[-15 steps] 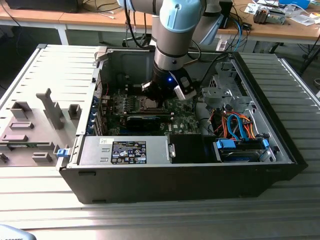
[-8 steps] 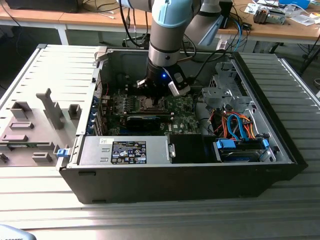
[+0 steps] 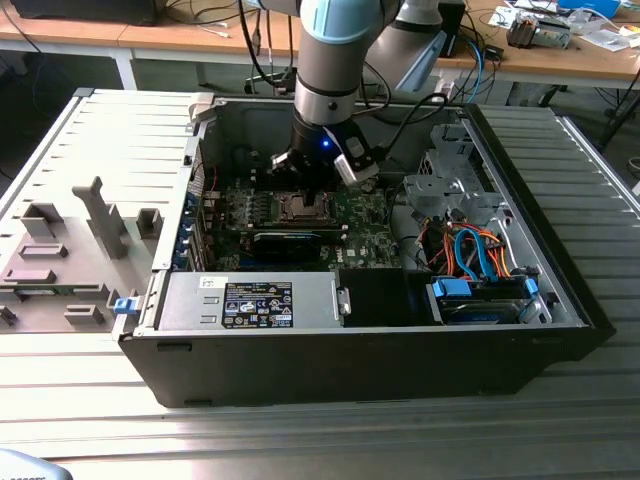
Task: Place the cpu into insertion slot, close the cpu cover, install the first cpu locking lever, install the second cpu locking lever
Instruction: 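Install the second cpu locking lever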
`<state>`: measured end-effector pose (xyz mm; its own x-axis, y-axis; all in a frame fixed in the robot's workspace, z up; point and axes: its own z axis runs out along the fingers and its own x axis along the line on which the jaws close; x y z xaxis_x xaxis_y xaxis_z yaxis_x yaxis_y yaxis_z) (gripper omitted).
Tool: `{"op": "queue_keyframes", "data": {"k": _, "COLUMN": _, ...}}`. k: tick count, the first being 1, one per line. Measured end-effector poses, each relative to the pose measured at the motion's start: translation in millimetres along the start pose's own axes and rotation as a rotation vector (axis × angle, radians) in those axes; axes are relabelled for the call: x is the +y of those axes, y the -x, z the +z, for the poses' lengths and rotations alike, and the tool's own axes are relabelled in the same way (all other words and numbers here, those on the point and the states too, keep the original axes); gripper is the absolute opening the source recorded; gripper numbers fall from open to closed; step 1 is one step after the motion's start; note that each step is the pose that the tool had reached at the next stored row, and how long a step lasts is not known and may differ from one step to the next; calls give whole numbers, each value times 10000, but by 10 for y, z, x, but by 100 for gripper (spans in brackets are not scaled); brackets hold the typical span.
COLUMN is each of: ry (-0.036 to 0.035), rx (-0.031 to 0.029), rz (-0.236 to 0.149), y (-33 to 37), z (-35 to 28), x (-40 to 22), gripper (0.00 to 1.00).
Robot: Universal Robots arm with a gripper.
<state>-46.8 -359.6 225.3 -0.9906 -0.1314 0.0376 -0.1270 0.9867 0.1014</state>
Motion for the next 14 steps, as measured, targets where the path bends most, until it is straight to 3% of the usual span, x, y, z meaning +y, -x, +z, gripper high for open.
{"op": "queue_keyframes", "data": {"k": 9, "ry": -42, "rx": 6, "rz": 3, "y": -10, "z": -261, "x": 32, "gripper": 11}}
{"op": "queue_keyframes", "data": {"k": 14, "ry": -42, "rx": 5, "rz": 3, "y": -10, "z": -265, "x": 33, "gripper": 11}}
